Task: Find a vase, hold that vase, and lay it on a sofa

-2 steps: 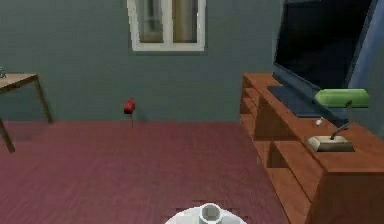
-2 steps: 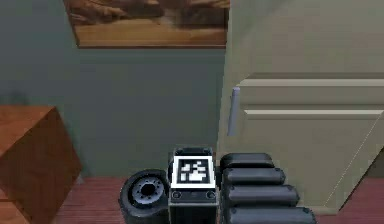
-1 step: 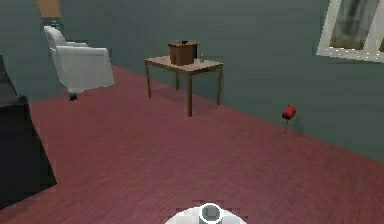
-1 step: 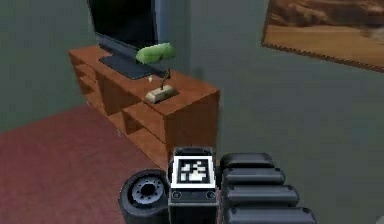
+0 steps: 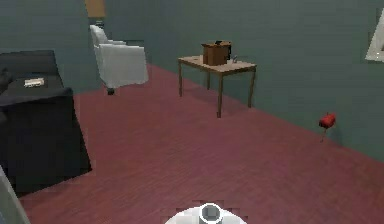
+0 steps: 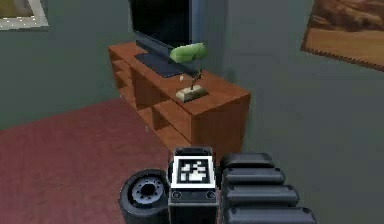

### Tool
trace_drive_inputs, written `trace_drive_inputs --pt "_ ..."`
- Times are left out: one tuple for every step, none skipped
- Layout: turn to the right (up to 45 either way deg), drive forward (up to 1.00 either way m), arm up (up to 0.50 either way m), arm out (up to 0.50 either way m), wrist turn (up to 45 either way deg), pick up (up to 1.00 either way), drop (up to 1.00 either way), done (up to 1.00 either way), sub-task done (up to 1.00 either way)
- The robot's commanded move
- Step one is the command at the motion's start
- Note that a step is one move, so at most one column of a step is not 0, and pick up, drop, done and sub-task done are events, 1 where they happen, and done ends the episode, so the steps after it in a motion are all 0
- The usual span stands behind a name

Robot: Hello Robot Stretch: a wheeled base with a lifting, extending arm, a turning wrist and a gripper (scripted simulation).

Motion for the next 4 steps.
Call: trace_drive_inputs --pt "0.0 0.6 0.0 0.0 0.0 0.0 0.0 0.0 0.0" --pt "-18.0 0.0 0.0 0.0 0.0 0.0 0.0 0.0 0.0" --pt "0.0 1.0 0.0 0.0 0.0 0.0 0.0 0.0 0.0" --pt "-3.0 0.0 0.0 0.0 0.0 0.0 0.0 0.0 0.0"
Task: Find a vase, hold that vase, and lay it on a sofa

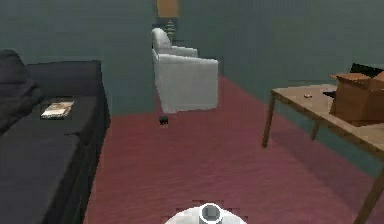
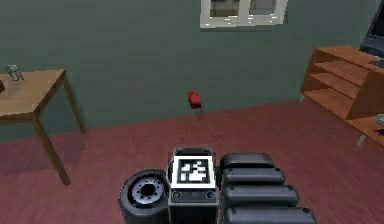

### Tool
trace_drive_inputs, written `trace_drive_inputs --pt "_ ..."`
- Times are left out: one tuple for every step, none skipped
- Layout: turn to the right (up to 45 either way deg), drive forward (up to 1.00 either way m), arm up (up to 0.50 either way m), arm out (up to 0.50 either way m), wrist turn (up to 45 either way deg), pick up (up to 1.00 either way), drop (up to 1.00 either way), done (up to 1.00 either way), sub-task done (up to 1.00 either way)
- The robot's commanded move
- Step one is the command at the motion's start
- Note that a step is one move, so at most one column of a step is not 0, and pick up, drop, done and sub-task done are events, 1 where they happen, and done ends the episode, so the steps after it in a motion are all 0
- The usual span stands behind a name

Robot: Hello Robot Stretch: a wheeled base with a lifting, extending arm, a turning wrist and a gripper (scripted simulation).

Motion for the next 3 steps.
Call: trace_drive_inputs --pt "0.0 0.2 0.0 0.0 0.0 0.0 0.0 0.0 0.0" --pt "-12.0 0.0 0.0 0.0 0.0 0.0 0.0 0.0 0.0" --pt "0.0 1.0 0.0 0.0 0.0 0.0 0.0 0.0 0.0"
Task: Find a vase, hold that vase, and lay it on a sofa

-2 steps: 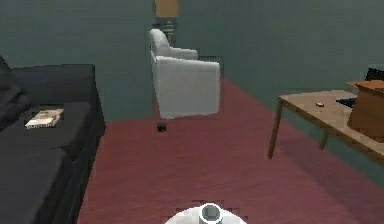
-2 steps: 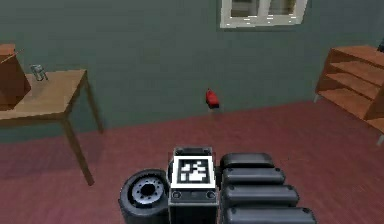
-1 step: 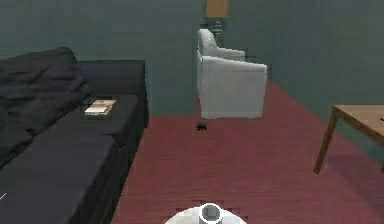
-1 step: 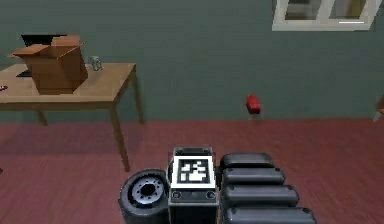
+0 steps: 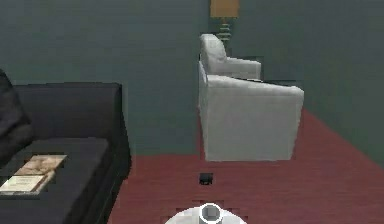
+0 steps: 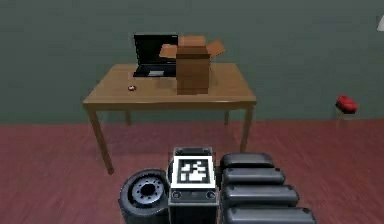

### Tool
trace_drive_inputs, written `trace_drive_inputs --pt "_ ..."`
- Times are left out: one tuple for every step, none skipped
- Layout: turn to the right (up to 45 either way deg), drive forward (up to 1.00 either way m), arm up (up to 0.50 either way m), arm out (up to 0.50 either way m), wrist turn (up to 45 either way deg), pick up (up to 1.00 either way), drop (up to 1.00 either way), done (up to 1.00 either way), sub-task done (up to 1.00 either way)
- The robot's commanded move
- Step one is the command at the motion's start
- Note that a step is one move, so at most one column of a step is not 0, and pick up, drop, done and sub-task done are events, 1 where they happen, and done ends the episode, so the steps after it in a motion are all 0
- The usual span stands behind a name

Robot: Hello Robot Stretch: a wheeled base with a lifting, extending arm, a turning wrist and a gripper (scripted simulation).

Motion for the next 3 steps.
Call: trace_drive_inputs --pt "-3.0 0.0 0.0 0.0 0.0 0.0 0.0 0.0 0.0" --pt "0.0 0.5 0.0 0.0 0.0 0.0 0.0 0.0 0.0" --pt "-45.0 0.0 0.0 0.0 0.0 0.0 0.0 0.0 0.0"
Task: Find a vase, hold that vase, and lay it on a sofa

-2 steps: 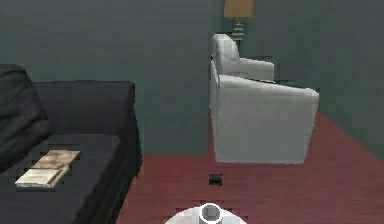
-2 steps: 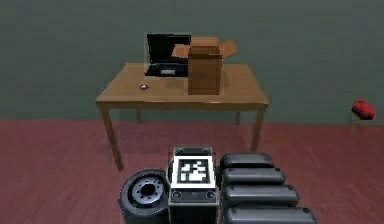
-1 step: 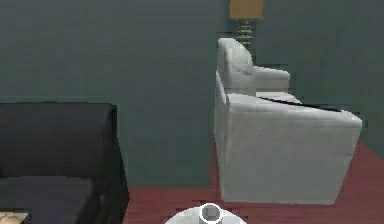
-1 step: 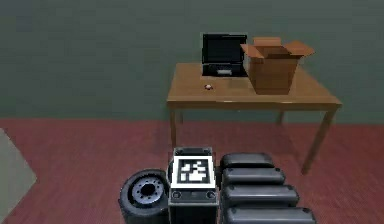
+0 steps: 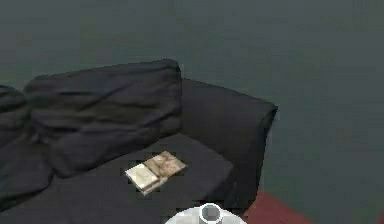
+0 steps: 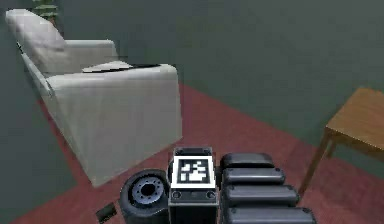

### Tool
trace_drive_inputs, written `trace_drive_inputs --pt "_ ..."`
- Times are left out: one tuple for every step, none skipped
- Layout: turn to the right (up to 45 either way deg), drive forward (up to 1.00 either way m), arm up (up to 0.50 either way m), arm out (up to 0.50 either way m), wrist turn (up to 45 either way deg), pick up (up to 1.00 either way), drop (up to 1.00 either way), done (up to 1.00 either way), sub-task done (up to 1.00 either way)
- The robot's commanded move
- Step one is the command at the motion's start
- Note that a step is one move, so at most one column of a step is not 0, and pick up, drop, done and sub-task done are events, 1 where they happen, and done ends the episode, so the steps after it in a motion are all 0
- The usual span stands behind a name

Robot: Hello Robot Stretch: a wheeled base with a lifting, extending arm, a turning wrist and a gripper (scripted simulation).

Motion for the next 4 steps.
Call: trace_drive_inputs --pt "-45.0 0.0 0.0 0.0 0.0 0.0 0.0 0.0 0.0" --pt "-45.0 0.0 0.0 0.0 0.0 0.0 0.0 0.0 0.0" --pt "-24.0 0.0 0.0 0.0 0.0 0.0 0.0 0.0 0.0" --pt "0.0 0.0 0.0 0.48 0.0 0.0 0.0 0.0 0.0"
